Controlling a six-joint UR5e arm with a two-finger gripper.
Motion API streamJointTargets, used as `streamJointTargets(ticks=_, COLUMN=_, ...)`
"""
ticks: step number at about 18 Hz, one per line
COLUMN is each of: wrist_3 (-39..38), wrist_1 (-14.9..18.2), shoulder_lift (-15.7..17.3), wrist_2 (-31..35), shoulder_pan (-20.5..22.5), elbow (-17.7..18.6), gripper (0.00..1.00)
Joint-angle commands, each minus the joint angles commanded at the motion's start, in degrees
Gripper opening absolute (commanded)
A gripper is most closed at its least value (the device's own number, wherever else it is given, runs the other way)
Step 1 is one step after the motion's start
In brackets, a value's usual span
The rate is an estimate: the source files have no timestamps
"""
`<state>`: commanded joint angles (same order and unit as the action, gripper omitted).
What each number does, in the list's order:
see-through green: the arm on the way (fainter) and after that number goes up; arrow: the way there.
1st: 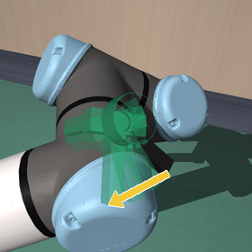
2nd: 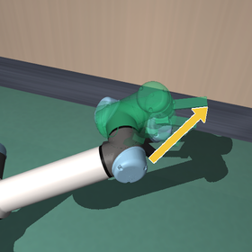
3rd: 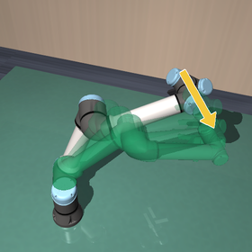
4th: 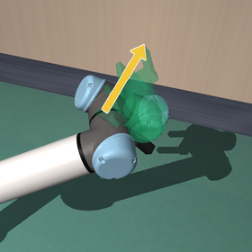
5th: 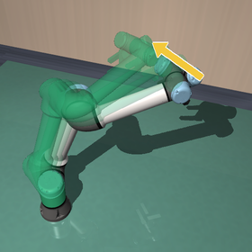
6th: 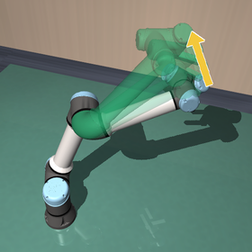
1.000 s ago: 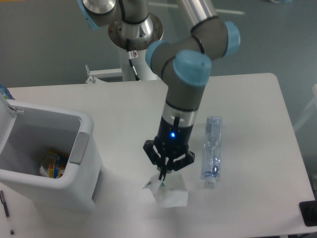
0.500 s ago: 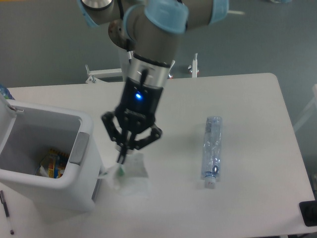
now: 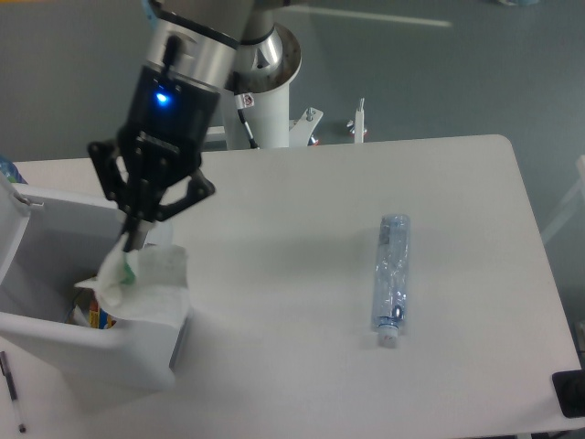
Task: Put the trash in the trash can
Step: 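Open the gripper to drop the tissue into the bin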
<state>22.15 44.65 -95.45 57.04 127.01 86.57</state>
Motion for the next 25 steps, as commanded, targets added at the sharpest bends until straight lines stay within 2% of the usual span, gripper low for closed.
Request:
streamJointTargets(ticks=3, wrist_3=0.0, wrist_1=0.1, shoulder_lift=-0.1, wrist_2=0.2, shoulder_pan=-1.1, elbow=0.1, gripper=0.05)
streamJointTargets(ticks=4, wrist_3=0.0, wrist_1=0.2, shoulder_lift=-0.1, wrist_2=0.3, shoulder_pan=-1.6, elbow=0.1, gripper=0.09)
streamJointTargets(ticks=5, wrist_3=0.2, wrist_1=0.1, shoulder_lift=-0.1, wrist_2=0.2, shoulder_pan=-1.8, elbow=0.2, gripper=0.23)
streamJointTargets(ticks=6, wrist_3=0.2, wrist_1=0.1, shoulder_lift=-0.2, wrist_2=0.1, shoulder_pan=-1.9, elbow=0.3, gripper=0.32)
streamJointTargets(ticks=8, wrist_3=1.0, wrist_1=-0.1, shoulder_lift=-0.4, wrist_2=0.1, shoulder_pan=-1.9, elbow=1.0, gripper=0.81)
streamJointTargets(ticks=11, wrist_3=0.6, wrist_1=-0.2, shoulder_lift=-1.1, wrist_2=0.2, shoulder_pan=-1.9, elbow=0.8, gripper=1.0)
streamJointTargets(ticks=18, wrist_3=-1.3, wrist_1=-0.2, shoulder_lift=-1.9, wrist_2=0.0, shoulder_pan=-0.8, elbow=1.1, gripper=1.0)
streamJointTargets(ticks=21, wrist_3=-1.2, wrist_1=-0.2, shoulder_lift=-4.1, wrist_2=0.3, shoulder_pan=-0.7, elbow=0.5, gripper=1.0)
streamJointTargets(ticks=22, wrist_3=-1.2, wrist_1=-0.2, shoulder_lift=-5.2, wrist_2=0.3, shoulder_pan=-0.2, elbow=0.5, gripper=1.0)
streamJointTargets(ticks=25, wrist_3=-0.9, wrist_1=-0.2, shoulder_lift=-6.9, wrist_2=0.2, shoulder_pan=5.1, elbow=0.5, gripper=1.0)
